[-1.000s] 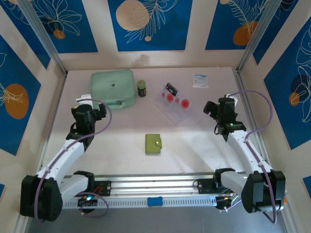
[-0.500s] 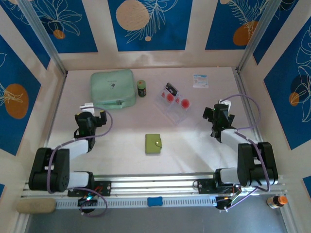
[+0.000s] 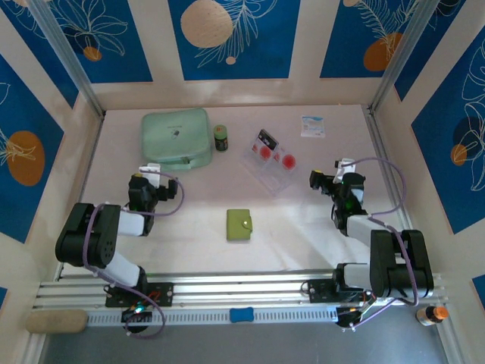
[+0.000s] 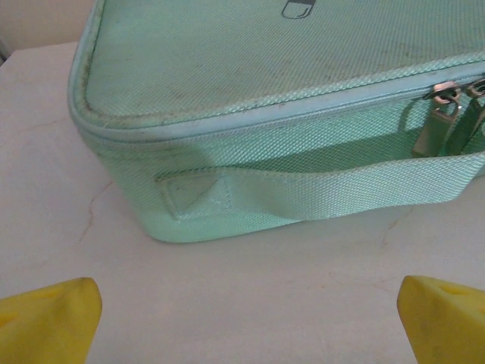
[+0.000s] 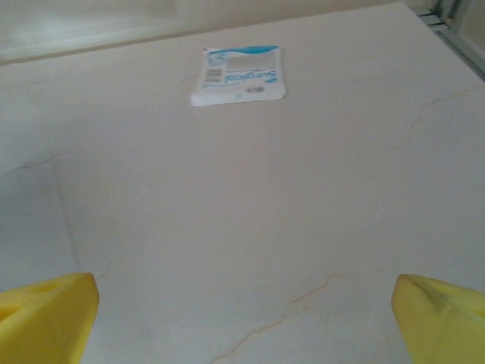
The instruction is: Put the credit cards into the card holder
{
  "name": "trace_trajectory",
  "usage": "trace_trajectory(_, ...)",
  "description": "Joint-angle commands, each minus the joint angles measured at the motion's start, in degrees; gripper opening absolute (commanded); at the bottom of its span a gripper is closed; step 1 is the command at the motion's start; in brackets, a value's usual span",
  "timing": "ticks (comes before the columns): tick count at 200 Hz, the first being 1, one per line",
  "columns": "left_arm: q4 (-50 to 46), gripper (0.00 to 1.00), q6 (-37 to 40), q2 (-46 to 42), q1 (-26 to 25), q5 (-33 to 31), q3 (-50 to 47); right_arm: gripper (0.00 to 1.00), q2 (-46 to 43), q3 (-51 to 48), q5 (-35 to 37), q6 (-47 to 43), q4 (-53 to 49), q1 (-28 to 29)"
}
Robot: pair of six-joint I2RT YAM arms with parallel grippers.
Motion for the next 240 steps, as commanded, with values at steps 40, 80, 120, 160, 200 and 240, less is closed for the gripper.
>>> trace_trajectory(40, -0.3, 1.00, 0.3, 0.4, 0.3, 2.8, 2.4, 0.93, 2.2, 3.5, -17.2, 0.7, 0.7, -6.5)
trace_trajectory(80, -0.8, 1.00, 0.0, 0.5, 0.7, 3.4, 2.7, 0.90, 1.5, 0.4, -20.4, 5.4, 5.4, -11.1)
trace_trajectory(120, -1.5, 1.00, -0.1, 0.5, 0.8, 3.4, 3.1, 0.99, -0.6, -6.0, -11.8, 1.1, 16.7, -3.4)
trace_trajectory(160, -1.1, 1.00, -0.1, 0.5, 0.8, 3.2, 2.9, 0.99, 15.3, -2.7, -6.2, -4.7, 27.5, 4.1)
trace_trajectory(200, -1.0, 1.00, -0.2, 0.4, 0.8, 2.8, 2.8, 0.99, 14.5, 5.6, -5.7, -1.6, 9.7, 1.7)
trace_trajectory(240, 0.2, 1.00, -0.5, 0.2, 0.7, 1.1, 2.1, 0.99, 14.1, 5.1, -4.3, -2.0, 10.2, 2.5)
